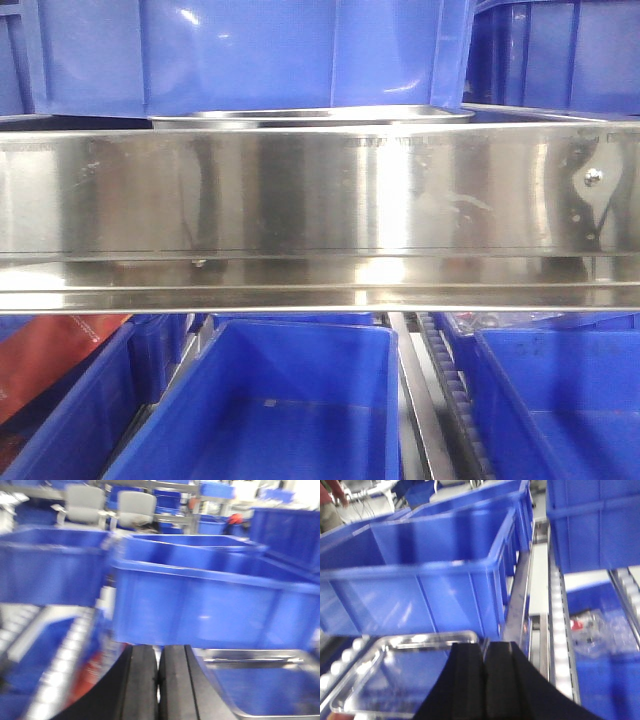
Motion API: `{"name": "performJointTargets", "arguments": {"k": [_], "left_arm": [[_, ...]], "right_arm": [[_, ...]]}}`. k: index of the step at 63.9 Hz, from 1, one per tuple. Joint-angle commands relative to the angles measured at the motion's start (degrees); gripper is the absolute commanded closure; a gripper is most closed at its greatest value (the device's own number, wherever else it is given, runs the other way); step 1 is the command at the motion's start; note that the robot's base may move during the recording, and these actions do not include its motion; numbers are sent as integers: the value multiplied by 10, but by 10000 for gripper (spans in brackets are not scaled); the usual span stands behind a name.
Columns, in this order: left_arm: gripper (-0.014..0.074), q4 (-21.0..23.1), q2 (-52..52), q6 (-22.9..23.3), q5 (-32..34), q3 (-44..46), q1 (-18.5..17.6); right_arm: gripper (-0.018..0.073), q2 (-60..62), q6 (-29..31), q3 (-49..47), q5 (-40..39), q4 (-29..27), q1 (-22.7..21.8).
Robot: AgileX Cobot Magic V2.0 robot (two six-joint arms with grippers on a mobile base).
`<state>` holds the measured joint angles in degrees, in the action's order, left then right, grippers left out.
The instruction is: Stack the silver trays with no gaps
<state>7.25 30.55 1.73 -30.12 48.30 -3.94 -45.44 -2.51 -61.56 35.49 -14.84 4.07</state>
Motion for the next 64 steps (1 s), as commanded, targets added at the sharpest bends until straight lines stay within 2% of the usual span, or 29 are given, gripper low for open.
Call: {"name": "performJointTargets", "arguments": {"k": [1, 9, 19, 26, 36, 39, 43, 47, 50, 64], "left_arm": [[604, 31, 23, 3, -3, 6, -3], [604, 31, 62, -3, -20, 17, -3], [604, 36, 113, -31, -27, 46, -22], [604, 40, 154, -32, -39, 68, -60], [607, 18, 207, -31, -25, 103, -132], [611, 0, 226, -17, -25, 117, -152], [613, -41, 253, 22, -31, 135, -171], [613, -92, 279, 67, -48, 159, -181], [613, -113, 297, 90, -58, 172, -181], [613, -119, 354, 123, -66, 220, -181]], "right_arm": [[640, -7, 1, -6, -49, -3, 0], [637, -18, 1, -6, -58, -3, 0], [637, -50, 6, -6, 17, -3, 0], [637, -77, 29, -6, 57, -3, 10], [637, -107, 34, -6, 60, -3, 62], [637, -115, 34, -6, 52, -3, 80], [637, -128, 34, -6, 33, -3, 99], [637, -141, 33, -6, 26, 4, 113], [635, -158, 25, -11, 28, 16, 120], [612, -235, -58, -53, 58, 117, 158]]}}
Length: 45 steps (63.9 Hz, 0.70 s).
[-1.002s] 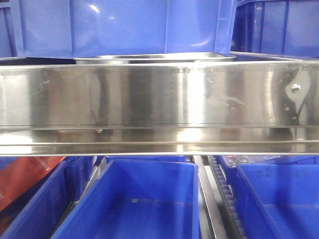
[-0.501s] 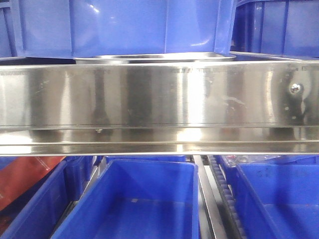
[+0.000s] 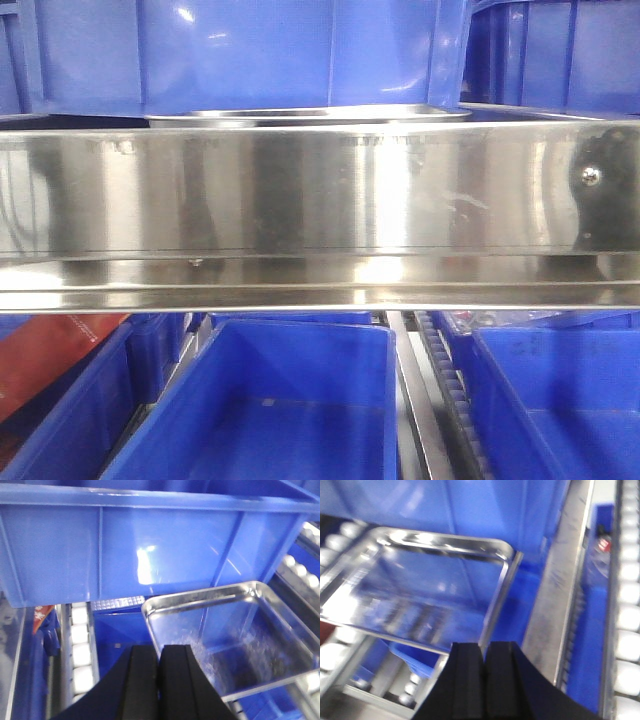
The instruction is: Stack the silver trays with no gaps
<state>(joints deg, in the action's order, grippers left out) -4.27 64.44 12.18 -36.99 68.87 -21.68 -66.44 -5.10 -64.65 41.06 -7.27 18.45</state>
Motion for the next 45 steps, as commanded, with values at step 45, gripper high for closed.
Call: {"name": "performJointTargets", "arguments": {"k": [45], "left_arm": [[613, -8, 139, 45, -33, 62, -27]], "right_arm": [[612, -186, -188, -132, 43, 200, 73]]}}
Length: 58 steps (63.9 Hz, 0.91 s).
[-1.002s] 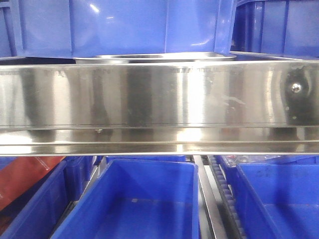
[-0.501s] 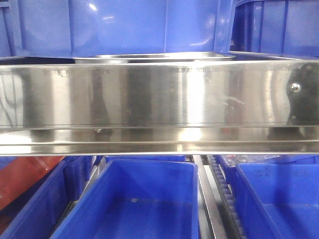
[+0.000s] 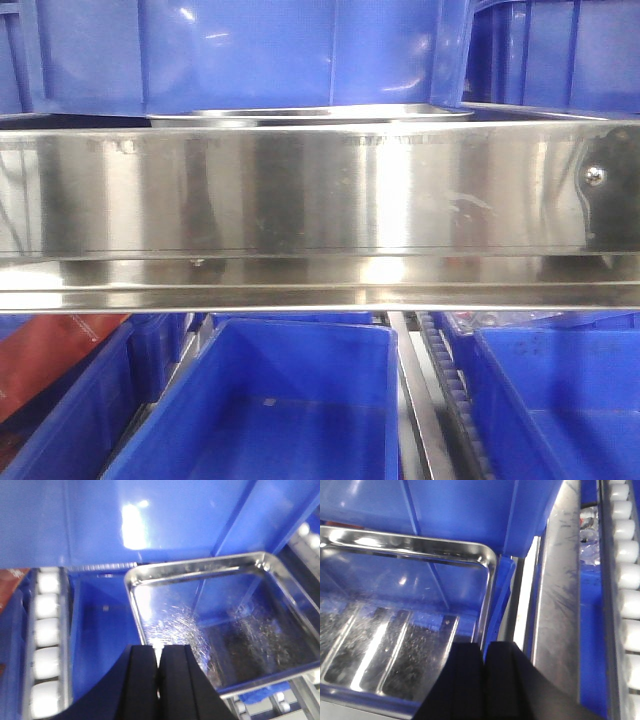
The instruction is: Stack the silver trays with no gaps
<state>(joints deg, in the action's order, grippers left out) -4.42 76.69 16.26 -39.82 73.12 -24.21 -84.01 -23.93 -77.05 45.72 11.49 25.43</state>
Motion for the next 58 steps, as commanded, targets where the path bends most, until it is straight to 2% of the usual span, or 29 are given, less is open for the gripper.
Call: {"name": "performJointTargets", "arguments": {"k": [1, 6, 17, 21, 23, 31, 36, 58], "left_arm": [[610, -8, 21, 4, -7, 23, -2], [555, -18, 37, 4, -16, 36, -1], [241, -22, 56, 4, -10, 50, -1], [174, -24, 60, 4, -9, 50, 2], [150, -23, 61, 4, -9, 50, 3], [160, -23, 63, 4, -10, 50, 8], [166, -11, 63, 4, -7, 50, 13], [167, 44, 82, 5, -24, 58, 33]], "right_arm": [[612, -13, 0, -9, -2, 12, 3], [612, -25, 0, -11, 6, 12, 3], [606, -42, 0, -13, 10, 12, 3], [574, -48, 0, -16, 10, 12, 3], [522, -51, 0, -20, 10, 12, 3], [308, -56, 0, -36, 8, 12, 3], [219, -56, 0, -45, 3, 12, 3], [210, -73, 0, -52, 23, 12, 3]]}}
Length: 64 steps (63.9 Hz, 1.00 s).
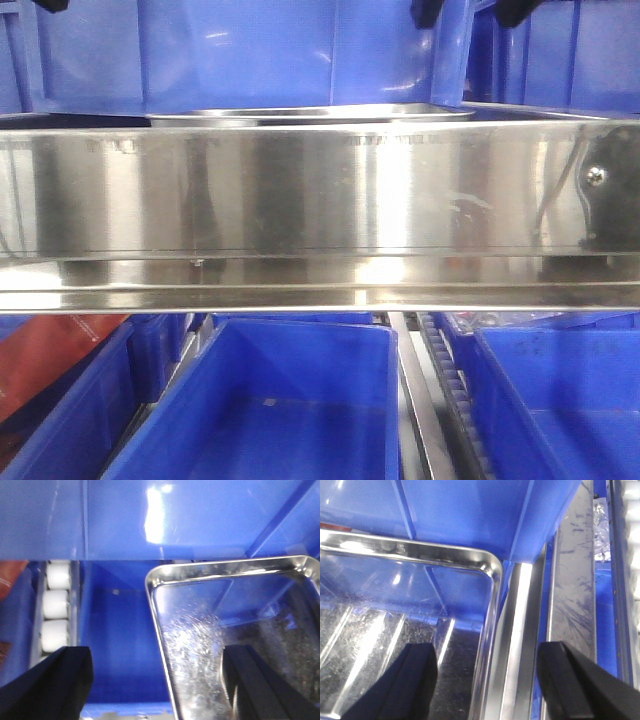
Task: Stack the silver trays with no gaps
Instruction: 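Close both grippers on opposite rims of the silver tray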
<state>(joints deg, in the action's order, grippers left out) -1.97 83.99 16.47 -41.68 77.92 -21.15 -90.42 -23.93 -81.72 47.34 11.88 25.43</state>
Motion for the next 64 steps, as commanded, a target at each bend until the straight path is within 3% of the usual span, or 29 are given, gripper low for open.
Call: {"name": "performJointTargets", "arguments": {"k": [1, 19, 42, 64], "left_arm": [[167, 20, 11, 3, -8, 11, 3], [167, 31, 73, 3, -72, 64, 3], [167, 32, 120, 3, -61, 91, 3], [167, 32, 131, 3, -26, 91, 3]], "right_arm": [[210, -11, 0, -5, 10, 8, 3], [210, -56, 0, -9, 37, -7, 3], [210, -83, 0, -12, -22, -7, 3], [210, -101, 0, -46, -28, -6, -4]]}}
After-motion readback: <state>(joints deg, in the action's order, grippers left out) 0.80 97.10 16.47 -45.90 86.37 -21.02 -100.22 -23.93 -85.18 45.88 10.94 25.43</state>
